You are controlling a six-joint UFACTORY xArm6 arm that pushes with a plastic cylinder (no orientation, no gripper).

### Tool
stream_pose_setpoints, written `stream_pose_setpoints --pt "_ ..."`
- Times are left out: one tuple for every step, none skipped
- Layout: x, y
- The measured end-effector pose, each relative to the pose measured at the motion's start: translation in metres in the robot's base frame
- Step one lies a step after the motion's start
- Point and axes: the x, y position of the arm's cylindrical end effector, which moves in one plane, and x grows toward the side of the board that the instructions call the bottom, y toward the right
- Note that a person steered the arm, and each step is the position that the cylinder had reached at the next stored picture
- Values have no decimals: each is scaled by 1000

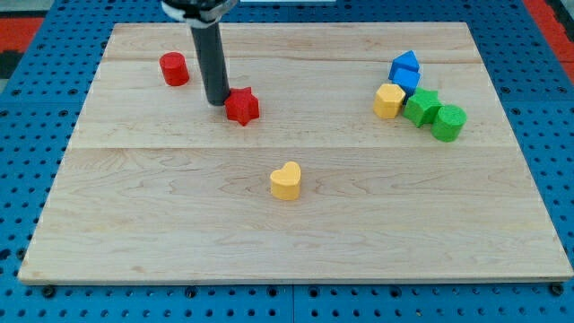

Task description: Move the red star closer to the yellow heart

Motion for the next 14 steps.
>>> stream_pose_setpoints --pt "20 24" --pt "100 26" --pt "124 34" --pt "74 35" --pt "57 68" --pt "42 117" --pt "6 137" --pt "7 171" --pt "57 170" --pt "71 149" --pt "56 174" --pt "57 170" --pt "67 160" --pt "86 159"
